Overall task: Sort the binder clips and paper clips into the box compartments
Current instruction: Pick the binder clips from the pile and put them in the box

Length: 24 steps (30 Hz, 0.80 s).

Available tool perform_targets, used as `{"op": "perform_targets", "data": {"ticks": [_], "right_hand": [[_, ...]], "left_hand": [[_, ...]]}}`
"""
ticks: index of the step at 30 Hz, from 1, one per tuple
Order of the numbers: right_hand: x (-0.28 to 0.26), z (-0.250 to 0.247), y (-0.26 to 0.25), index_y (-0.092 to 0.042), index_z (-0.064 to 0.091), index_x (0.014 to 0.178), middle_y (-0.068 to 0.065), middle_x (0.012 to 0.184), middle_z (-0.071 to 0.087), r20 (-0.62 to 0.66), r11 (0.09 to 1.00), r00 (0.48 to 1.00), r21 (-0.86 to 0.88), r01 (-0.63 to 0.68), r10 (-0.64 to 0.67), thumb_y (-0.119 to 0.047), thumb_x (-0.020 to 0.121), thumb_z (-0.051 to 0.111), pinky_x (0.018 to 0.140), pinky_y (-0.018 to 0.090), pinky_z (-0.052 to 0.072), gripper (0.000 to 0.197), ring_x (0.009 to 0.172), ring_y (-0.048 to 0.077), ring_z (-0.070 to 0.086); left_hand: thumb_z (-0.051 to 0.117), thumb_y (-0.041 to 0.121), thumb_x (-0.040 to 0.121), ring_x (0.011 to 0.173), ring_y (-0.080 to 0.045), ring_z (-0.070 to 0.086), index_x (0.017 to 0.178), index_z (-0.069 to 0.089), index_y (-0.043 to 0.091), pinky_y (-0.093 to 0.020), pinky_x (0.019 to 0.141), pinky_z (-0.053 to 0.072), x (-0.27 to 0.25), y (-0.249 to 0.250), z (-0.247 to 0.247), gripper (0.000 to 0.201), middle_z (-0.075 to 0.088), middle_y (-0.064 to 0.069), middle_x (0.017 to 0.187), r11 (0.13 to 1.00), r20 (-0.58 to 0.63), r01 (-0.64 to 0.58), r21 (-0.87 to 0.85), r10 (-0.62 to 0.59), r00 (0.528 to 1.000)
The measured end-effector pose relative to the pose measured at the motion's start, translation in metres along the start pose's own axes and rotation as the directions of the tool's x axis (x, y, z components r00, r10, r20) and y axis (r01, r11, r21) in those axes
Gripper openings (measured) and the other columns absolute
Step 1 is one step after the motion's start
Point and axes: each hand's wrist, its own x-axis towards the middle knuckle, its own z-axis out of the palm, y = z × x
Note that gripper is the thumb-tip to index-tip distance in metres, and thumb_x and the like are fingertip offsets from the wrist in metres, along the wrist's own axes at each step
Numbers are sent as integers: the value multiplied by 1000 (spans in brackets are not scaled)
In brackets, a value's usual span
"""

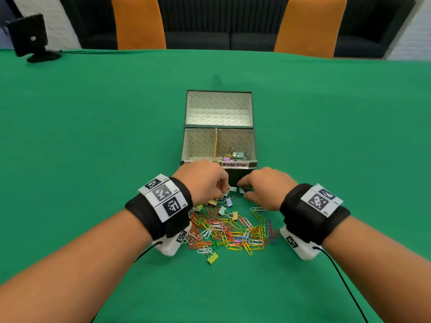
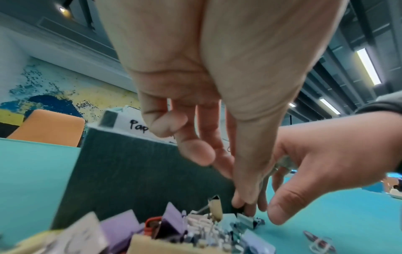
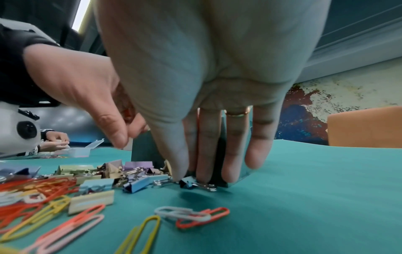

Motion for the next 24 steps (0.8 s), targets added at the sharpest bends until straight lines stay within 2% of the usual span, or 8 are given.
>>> {"op": "perform_targets", "data": {"ticks": [3,9,12,15,18,21,24], "right_hand": [[3,5,-3,-33,61,124,0,113,68,21,1000,1000,1,-23,23,-36,87,63,74,30,47,37,101,25,64],[-2,8,-4,-29,66,103,-3,99,69,29,997,999,66,-29,27,-37,82,69,69,29,47,23,90,22,64],[-6,8,-3,-29,59,86,-8,88,67,10,995,1000,101,-23,22,-32,77,70,66,28,47,14,82,20,63],[-11,0,-2,-29,58,77,-10,77,67,-9,980,1000,198,-10,12,-29,75,72,65,27,49,14,76,15,64],[-14,-17,-3,-28,67,81,-11,75,71,-132,927,991,370,62,-13,-29,76,77,70,25,51,11,71,6,65],[-10,-36,-2,-28,74,92,-13,81,69,-352,895,935,428,125,38,-29,81,73,74,20,45,11,74,3,62],[4,-48,1,-28,73,99,-16,83,66,-478,884,870,449,128,117,-26,85,69,78,20,45,14,79,4,61]], "left_hand": [[67,42,82,83,-12,60,94,72,30,-26,65,43,-4,0,7,18,66,13,85,1000,86,12,5,-13,996],[69,60,72,89,-19,64,101,71,35,-30,72,51,-3,4,19,39,70,8,97,997,143,53,61,-62,988],[71,55,73,91,-18,63,101,69,35,-30,70,48,-5,5,21,35,69,10,98,996,164,32,84,-45,985],[75,43,73,81,-13,61,85,65,29,-26,61,41,-7,5,22,20,65,11,85,999,150,21,24,-25,988],[75,33,75,72,-11,55,79,62,26,-25,55,35,-11,3,24,15,62,11,77,999,120,12,-50,-6,993],[75,30,76,74,-12,57,83,67,24,-23,62,38,-12,0,22,11,66,9,81,991,82,12,-131,-1,997],[71,29,82,79,-10,60,93,72,25,-24,71,46,-11,-4,15,12,70,9,88,980,14,-8,-200,11,1000]]}}
